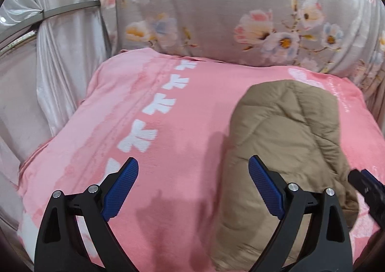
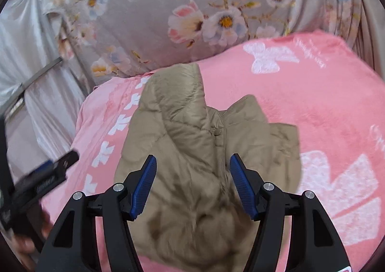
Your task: Fold large clothes
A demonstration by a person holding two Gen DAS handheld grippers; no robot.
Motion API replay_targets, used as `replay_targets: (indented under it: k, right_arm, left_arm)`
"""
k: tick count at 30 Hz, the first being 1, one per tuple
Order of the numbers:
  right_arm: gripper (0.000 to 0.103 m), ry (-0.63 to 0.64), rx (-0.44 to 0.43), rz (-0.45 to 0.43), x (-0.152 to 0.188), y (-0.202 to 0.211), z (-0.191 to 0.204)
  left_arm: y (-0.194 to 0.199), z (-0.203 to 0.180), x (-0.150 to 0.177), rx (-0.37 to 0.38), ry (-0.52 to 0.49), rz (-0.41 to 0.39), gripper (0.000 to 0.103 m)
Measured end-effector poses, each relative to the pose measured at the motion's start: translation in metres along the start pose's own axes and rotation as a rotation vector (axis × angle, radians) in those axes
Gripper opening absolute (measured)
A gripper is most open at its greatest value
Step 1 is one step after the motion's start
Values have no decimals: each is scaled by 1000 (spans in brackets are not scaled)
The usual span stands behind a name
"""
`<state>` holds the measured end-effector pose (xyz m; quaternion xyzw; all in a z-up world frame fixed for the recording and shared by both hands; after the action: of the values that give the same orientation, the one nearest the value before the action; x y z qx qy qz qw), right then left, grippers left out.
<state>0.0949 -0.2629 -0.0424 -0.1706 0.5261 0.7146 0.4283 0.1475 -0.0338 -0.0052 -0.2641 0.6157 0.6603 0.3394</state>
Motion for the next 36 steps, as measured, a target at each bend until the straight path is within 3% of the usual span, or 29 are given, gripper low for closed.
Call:
replay_targets:
  k: [4,5,6,7,9,13,17,25,36]
  right_arm:
    - [60,-63,42,28,-25,-47,-12]
    - [51,-69,29,53,-27,-57,-12]
    - [22,-81,4,80,-27,-64,-11]
    - [16,-112,-48,119,-24,-73,-9]
    - [9,-138,-83,104,-25,-67,-13]
    - [7,-115,-25,-16,-29,-25,-39]
    - [6,-126,50,-40,-19,-7,-75]
    - [6,-180,131,-20,8,-22,-129]
    - [9,-103,194,-28,25,-44,-138]
  left_arm:
    - [-13,-4,-2,-8,-13,16,90]
    - [-15,-7,-3,-7,-19,18,90]
    - [-18,-12,-4,0,-23,20,90]
    - [-21,-15,-6,7,-26,22,90]
    - [-23,-26,-10,25,-35,24,90]
    - [-22,-49,-21,51,-66,4,90]
    - [-21,-81,-27,96,-101,-6,90]
    - [-33,-153,-21,171,-179,16,90]
    - [-72,-197,13,154,-248,86,91]
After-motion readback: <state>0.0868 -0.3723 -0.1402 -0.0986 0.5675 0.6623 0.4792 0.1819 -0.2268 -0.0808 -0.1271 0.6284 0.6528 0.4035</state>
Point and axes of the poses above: each gripper's, at about its wrist camera, not at the fingertips, and y roughly against the way its jaws point, z to its left, x to its underside, the point moved 10 cm from there along -y, roughly the way its jaws point, and after that the axes turned 2 degrees about -y, right-handed, at the moved point
